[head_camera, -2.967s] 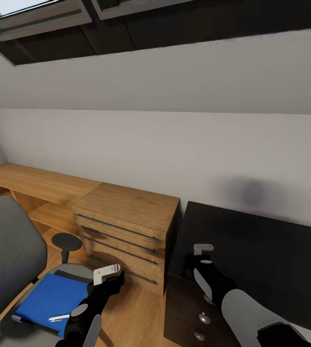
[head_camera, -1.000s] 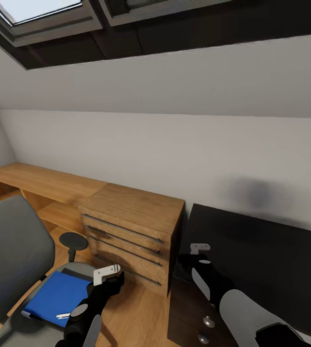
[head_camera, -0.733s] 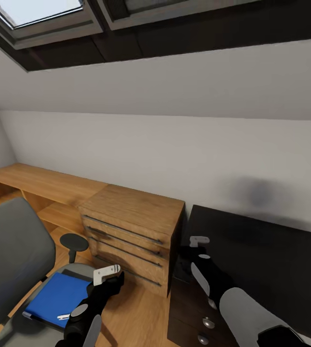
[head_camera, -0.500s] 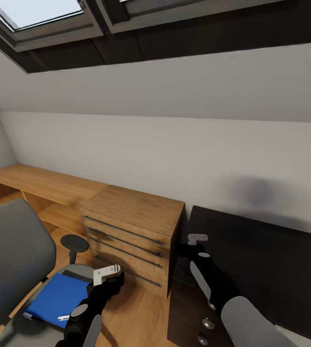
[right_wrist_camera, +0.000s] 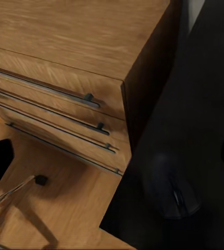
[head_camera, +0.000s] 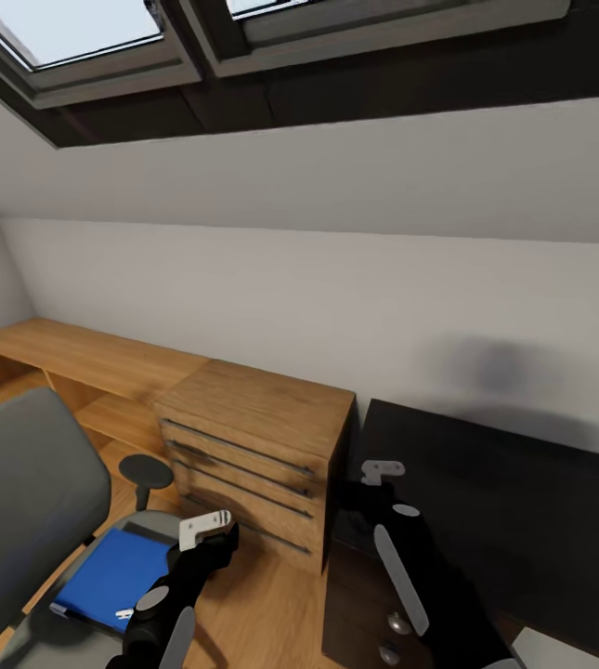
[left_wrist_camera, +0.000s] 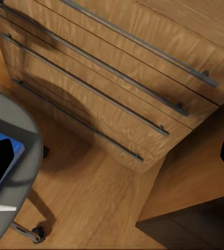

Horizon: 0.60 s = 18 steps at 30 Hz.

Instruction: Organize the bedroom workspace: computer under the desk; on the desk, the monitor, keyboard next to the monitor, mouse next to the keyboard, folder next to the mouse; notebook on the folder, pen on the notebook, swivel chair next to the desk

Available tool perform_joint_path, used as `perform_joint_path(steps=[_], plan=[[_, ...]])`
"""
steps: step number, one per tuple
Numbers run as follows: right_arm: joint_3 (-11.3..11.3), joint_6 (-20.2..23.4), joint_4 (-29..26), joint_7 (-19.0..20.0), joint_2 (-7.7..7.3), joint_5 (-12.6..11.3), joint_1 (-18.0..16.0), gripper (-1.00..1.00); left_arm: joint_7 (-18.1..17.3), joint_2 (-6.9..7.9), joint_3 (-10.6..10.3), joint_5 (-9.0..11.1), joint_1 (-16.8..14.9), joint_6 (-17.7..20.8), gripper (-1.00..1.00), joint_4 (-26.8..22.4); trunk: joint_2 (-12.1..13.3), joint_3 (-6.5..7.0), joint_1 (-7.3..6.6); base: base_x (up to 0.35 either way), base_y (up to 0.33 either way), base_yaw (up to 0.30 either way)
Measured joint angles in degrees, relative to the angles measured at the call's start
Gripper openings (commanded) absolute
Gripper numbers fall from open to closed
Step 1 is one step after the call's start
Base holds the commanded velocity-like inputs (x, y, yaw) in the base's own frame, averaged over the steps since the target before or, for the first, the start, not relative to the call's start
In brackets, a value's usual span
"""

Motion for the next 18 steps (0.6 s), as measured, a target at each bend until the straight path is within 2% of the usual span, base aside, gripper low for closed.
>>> perform_joint_path(steps=[5, 18], plan=[[-0.1, 0.1, -0.1, 0.0, -0.02, 0.0, 0.1, 1.0, 0.0, 0.02, 0.0, 0.0, 0.0, 0.0, 1.0, 0.0, 2.0, 0.9, -1.08, -0.255, 0.0, 0.0], [-0.1, 0.1, -0.2, 0.0, -0.11, 0.0, 0.1, 1.0, 0.0, 0.11, 0.0, 0.0, 0.0, 0.0, 1.0, 0.0, 7.2, 3.24, -3.93, -0.33, 0.0, 0.0]])
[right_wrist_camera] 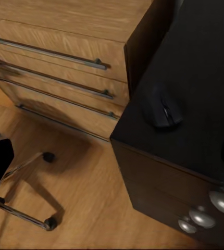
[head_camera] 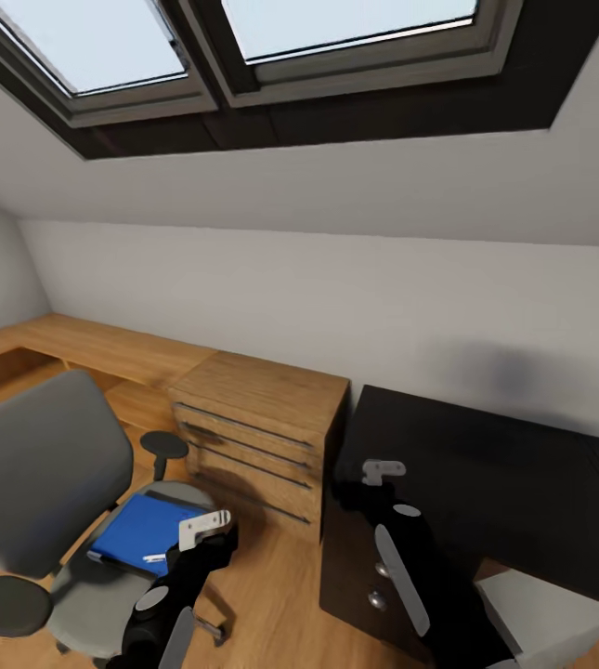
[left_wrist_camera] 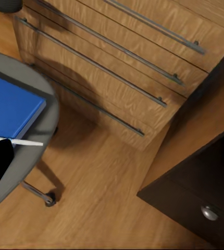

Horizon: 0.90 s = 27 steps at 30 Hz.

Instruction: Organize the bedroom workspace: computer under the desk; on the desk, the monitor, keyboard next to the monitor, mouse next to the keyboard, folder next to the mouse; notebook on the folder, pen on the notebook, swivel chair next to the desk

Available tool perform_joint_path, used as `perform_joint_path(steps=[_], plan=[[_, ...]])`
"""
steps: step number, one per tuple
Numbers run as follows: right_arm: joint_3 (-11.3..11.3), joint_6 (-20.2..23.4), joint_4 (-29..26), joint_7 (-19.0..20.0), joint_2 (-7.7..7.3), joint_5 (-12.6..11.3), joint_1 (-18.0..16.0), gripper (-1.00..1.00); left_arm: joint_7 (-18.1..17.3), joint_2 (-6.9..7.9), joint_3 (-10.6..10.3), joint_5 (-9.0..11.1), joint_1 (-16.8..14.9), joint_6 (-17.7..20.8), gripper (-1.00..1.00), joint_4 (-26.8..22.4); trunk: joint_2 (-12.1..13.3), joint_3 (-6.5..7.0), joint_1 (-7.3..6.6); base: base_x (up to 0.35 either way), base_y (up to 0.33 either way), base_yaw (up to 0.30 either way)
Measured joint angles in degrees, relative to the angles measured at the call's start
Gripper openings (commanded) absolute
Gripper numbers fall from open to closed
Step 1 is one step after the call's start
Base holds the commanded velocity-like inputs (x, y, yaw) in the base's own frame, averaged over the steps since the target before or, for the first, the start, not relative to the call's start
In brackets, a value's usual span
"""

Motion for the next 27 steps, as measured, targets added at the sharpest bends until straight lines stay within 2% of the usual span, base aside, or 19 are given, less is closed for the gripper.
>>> perform_joint_path(steps=[10, 21, 27], plan=[[0.0, -0.1, 0.1, 0.0, -0.01, 0.0, 0.0, 1.0, 0.0, 0.01, 0.0, 0.0, 0.0, 0.0, 1.0, 0.0, 4.0, 1.8, -2.2, -0.341, 0.0, -0.012], [0.1, -0.1, 0.3, 0.1, 0.05, 0.0, 0.0, 1.0, 0.0, 0.01, 0.0, 0.1, 0.0, -0.1, 1.0, 0.0, 8.4, 3.78, -4.62, -0.341, 0.0, -0.195], [0.1, -0.2, 0.4, 0.1, 0.07, 0.0, 0.0, 1.0, 0.0, 0.01, 0.0, 0.1, 0.0, -0.1, 1.0, 0.0, 10.8, 4.86, -5.94, -0.341, 0.0, -0.068]])
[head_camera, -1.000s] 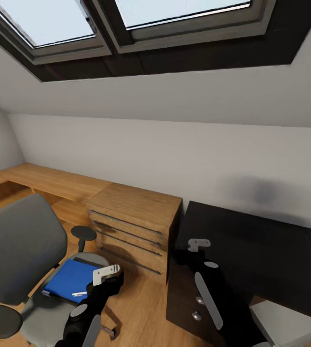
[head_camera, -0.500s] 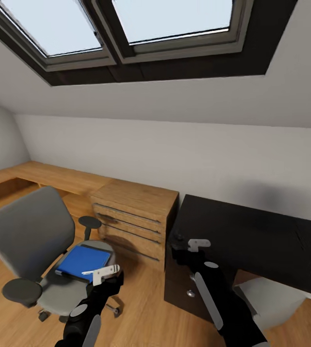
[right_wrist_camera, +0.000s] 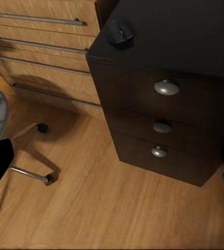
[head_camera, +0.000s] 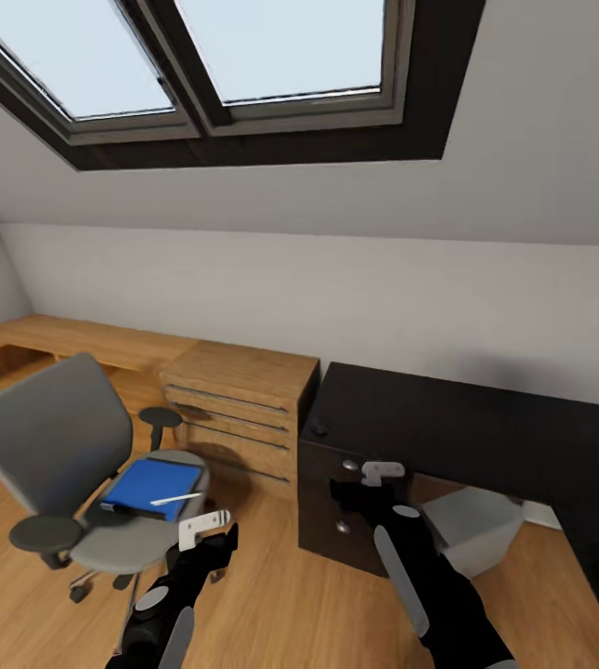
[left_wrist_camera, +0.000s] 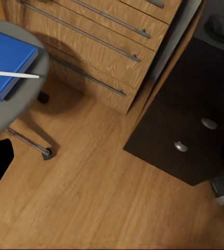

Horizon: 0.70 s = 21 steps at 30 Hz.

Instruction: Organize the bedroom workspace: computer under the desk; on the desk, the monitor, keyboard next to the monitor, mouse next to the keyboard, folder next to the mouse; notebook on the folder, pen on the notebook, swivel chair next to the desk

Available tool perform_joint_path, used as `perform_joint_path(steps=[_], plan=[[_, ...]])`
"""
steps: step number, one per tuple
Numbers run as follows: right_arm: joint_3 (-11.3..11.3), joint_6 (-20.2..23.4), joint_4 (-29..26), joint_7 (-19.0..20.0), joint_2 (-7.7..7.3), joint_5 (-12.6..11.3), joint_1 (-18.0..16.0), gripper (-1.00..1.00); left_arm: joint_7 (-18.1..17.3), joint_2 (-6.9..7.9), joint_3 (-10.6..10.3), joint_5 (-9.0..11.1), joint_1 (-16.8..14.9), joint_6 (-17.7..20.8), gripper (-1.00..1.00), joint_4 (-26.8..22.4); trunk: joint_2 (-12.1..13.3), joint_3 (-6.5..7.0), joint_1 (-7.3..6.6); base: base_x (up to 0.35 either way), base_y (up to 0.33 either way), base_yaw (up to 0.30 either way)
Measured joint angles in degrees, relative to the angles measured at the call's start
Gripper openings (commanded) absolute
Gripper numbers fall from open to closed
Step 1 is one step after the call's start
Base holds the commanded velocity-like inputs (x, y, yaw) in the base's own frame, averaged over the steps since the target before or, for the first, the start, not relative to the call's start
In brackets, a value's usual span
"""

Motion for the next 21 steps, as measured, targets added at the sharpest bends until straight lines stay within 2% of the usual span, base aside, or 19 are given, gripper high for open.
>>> perform_joint_path(steps=[14, 21], plan=[[0.0, -0.1, 0.1, 0.0, 0.01, 0.0, 0.0, 1.0, 0.0, 0.0, 0.0, 0.0, 0.0, 0.0, 1.0, 0.0, 5.6, 2.53, -3.08, -0.338, 0.0, -0.012], [0.0, -0.1, 0.1, 0.0, 0.0, -0.1, 0.0, 1.0, 0.0, 0.0, 0.0, 0.0, 0.0, 0.1, 1.0, 0.0, 5.6, 2.53, -3.11, -0.145, 0.0, -0.158]])
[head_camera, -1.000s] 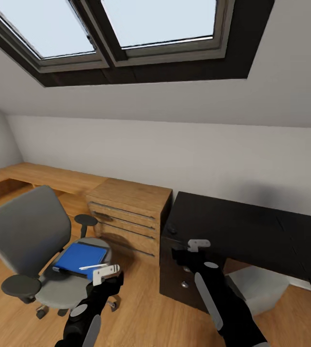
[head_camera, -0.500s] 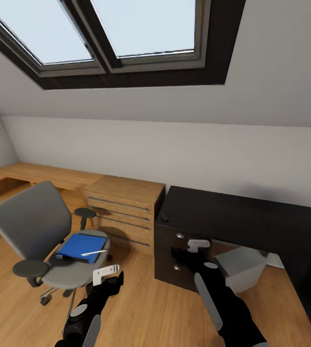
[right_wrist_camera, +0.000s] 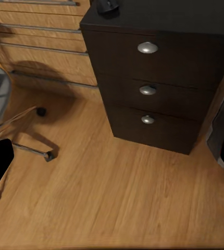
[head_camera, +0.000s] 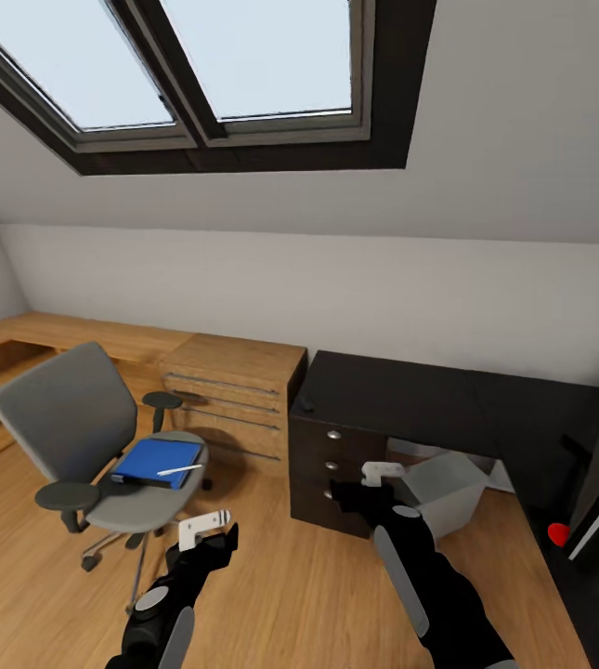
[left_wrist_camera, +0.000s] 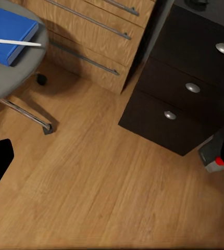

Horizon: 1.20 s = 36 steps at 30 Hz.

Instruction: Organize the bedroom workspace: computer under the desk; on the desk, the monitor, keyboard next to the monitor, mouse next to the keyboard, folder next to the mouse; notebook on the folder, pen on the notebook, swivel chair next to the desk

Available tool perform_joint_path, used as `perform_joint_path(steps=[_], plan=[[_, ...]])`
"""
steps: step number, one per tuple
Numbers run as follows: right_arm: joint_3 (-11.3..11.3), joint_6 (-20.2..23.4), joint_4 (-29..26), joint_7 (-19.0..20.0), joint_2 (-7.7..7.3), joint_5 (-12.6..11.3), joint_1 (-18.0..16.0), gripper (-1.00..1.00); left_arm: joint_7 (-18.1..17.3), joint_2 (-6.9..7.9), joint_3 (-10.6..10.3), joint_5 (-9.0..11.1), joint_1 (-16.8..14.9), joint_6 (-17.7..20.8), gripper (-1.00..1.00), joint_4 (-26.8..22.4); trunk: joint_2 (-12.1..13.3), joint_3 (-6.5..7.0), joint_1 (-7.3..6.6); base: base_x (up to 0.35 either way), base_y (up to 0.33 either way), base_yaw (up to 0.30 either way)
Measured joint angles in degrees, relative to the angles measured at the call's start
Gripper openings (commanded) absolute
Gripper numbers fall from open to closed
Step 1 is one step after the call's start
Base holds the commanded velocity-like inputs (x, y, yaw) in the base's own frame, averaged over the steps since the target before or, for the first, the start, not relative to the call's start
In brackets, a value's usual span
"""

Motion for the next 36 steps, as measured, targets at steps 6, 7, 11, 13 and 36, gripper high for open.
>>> perform_joint_path(steps=[6, 7, 11, 13, 36], plan=[[0.0, -0.1, 0.0, 0.0, 0.0, 0.0, 0.0, 1.0, 0.0, 0.0, 0.0, 0.0, 0.0, 0.0, 1.0, 0.0, 0.0, 0.0, -0.01, -0.021, 0.0, -0.041], [0.0, -0.1, 0.0, 0.0, 0.0, 0.0, 0.0, 1.0, 0.0, 0.0, 0.0, 0.0, 0.0, 0.0, 1.0, 0.0, 0.0, 0.0, -0.01, -0.004, 0.0, -0.007], [0.0, -0.1, 0.0, 0.0, -0.01, 0.1, 0.0, 1.0, 0.0, 0.04, 0.0, 0.0, 0.0, -0.1, 1.0, 0.0, 0.0, 0.0, -0.01, -0.002, 0.0, -0.004], [0.0, -0.1, -0.1, 0.0, -0.07, 0.1, 0.0, 1.0, 0.0, 0.12, 0.0, -0.1, 0.0, -0.2, 1.0, 0.0, 0.0, 0.0, -0.01, 0.0, 0.0, 0.0], [-0.1, -0.1, -0.1, 0.0, -0.1, 0.0, 0.0, 1.0, 0.0, 0.17, 0.0, -0.1, 0.0, -0.2, 1.0, 0.1, 0.0, 0.0, 0.02, -0.126, 0.082, -0.151]])
